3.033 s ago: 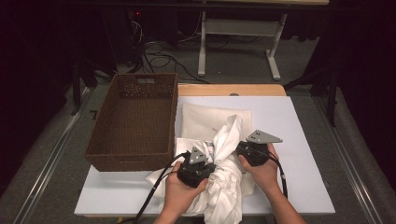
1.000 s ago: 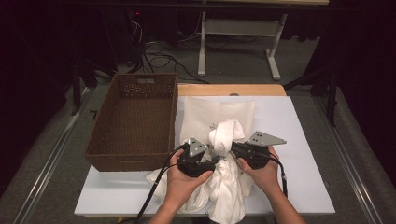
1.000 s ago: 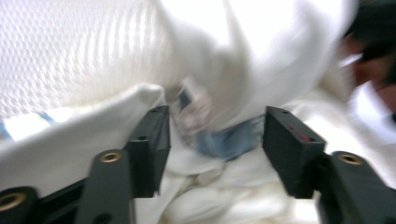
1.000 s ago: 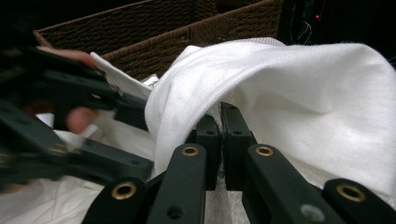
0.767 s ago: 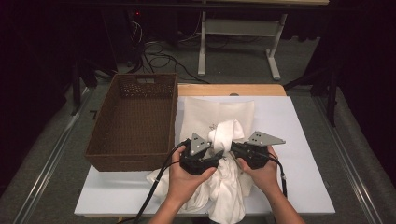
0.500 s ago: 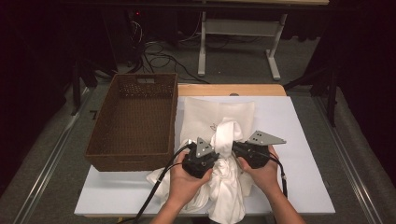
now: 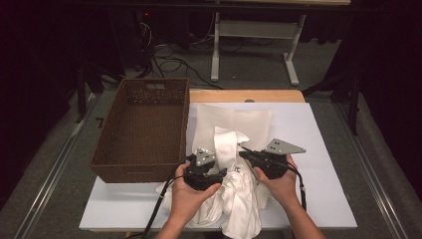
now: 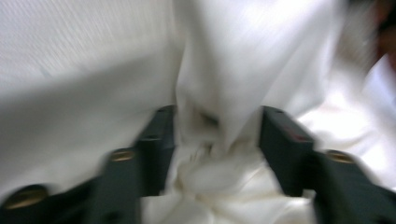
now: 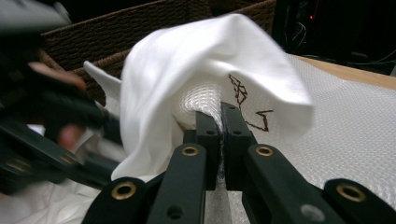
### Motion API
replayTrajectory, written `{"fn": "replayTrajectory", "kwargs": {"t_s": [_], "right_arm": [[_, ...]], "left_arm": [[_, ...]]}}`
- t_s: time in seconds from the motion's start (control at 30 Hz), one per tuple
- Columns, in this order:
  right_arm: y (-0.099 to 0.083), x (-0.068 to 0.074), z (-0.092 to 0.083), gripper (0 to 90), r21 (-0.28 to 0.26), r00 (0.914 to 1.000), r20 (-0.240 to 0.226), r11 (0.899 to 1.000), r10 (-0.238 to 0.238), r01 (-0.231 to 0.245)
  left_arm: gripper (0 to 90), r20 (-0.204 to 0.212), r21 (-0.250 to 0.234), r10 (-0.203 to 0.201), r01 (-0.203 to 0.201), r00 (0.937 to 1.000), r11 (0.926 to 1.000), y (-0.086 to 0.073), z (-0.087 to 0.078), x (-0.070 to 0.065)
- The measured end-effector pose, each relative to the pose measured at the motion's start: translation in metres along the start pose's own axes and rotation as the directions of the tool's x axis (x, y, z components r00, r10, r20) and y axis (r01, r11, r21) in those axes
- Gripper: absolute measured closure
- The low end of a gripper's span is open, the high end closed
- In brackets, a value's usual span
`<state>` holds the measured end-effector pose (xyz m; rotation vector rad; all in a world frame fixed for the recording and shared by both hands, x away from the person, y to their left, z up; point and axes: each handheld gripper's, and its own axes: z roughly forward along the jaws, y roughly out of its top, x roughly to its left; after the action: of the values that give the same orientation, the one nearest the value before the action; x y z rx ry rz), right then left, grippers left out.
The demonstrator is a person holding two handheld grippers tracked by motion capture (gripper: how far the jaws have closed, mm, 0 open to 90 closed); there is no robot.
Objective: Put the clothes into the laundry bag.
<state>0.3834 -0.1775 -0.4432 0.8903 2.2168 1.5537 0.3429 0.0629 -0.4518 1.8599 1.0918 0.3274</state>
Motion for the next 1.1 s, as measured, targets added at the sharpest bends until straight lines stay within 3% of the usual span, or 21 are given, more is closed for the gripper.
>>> {"fn": "replayTrajectory", "kwargs": {"t_s": [0.07,0.17,0.27,0.3,0.33,0.4,0.43,0.47,0.57,0.6,0.63,0.7,0.73,0.83,0.9,0.97,1.03,1.1], "right_arm": [[0.000,0.001,0.001,89.0,0.001,1.0000,-0.001,1.000,0.000,0.000],[0.000,0.001,0.001,89.0,0.004,1.0000,-0.002,1.000,-0.003,0.003],[0.000,0.001,0.002,89.0,0.005,1.0000,-0.008,1.000,-0.006,0.006],[0.000,0.002,0.002,89.0,0.008,0.9999,-0.012,1.000,-0.009,0.009],[0.000,0.002,0.002,89.0,0.009,0.9999,-0.014,1.000,-0.011,0.011],[0.000,0.002,0.001,89.0,0.010,0.9998,-0.013,1.000,-0.014,0.014],[0.000,0.002,0.001,89.0,0.011,0.9999,-0.009,1.000,-0.010,0.011],[0.000,0.001,0.001,89.0,0.011,0.9999,-0.008,1.000,-0.010,0.010],[0.000,-0.001,0.001,89.0,0.011,0.9999,0.003,1.000,-0.010,0.010],[0.000,-0.001,0.001,89.0,0.009,1.0000,0.005,1.000,-0.007,0.007],[0.000,-0.001,0.002,89.0,0.006,1.0000,0.003,1.000,-0.008,0.008],[0.001,0.001,0.002,89.0,0.006,1.0000,0.005,1.000,-0.007,0.007],[0.002,0.002,0.001,89.0,0.002,0.9999,0.003,1.000,-0.010,0.010],[0.006,0.005,-0.002,89.0,-0.011,0.9999,-0.005,1.000,-0.013,0.013],[0.005,0.008,0.000,89.0,0.000,0.9997,-0.013,1.000,-0.023,0.023],[0.003,0.010,0.003,89.0,0.018,0.9993,-0.016,0.999,-0.033,0.033],[0.001,0.011,0.005,89.0,0.019,0.9994,-0.021,0.999,-0.026,0.026],[0.001,0.009,0.004,89.0,0.016,0.9993,-0.023,0.999,-0.030,0.030]], "left_arm": [[38.0,0.015,-0.053,0.010,-0.010,0.9998,0.9985,0.007,-0.008,-0.002],[33.1,0.036,-0.093,0.016,-0.013,0.9992,0.9956,0.019,-0.011,-0.006],[33.2,-0.012,-0.111,-0.004,0.003,0.9999,0.9938,0.031,-0.005,-0.007],[36.7,-0.021,-0.120,-0.004,0.002,0.9998,0.9928,0.033,-0.003,-0.006],[46.4,-0.036,-0.123,0.000,-0.005,0.9993,0.9923,0.034,0.000,-0.007],[64.3,-0.040,-0.101,0.038,-0.042,0.9985,0.9940,0.032,0.003,-0.010],[80.0,-0.022,-0.092,0.074,-0.076,0.9970,0.9928,0.030,0.003,-0.012],[84.0,0.011,-0.082,0.122,-0.120,0.9925,0.9893,0.024,0.003,-0.016],[85.5,0.103,-0.016,0.150,-0.150,0.9832,0.9886,0.012,0.010,-0.022],[85.5,0.116,0.048,0.177,-0.184,0.9774,0.9819,0.004,0.018,-0.026],[85.6,0.108,0.088,0.181,-0.191,0.9774,0.9776,-0.001,0.025,-0.027],[85.6,0.102,0.108,0.140,-0.150,0.9850,0.9827,-0.005,0.033,-0.022],[85.7,0.076,0.127,0.121,-0.130,0.9898,0.9834,-0.005,0.039,-0.018],[85.8,0.025,0.153,0.110,-0.112,0.9937,0.9818,-0.005,0.053,-0.006],[85.5,-0.009,0.148,0.055,-0.053,0.9985,0.9876,-0.003,0.064,0.004],[84.9,-0.005,0.140,-0.004,0.004,1.0000,0.9901,-0.001,0.066,0.009],[82.7,-0.003,0.119,0.019,-0.019,0.9998,0.9927,-0.002,0.061,0.006],[74.4,0.001,0.076,0.056,-0.056,0.9984,0.9955,-0.005,0.047,0.000]]}}
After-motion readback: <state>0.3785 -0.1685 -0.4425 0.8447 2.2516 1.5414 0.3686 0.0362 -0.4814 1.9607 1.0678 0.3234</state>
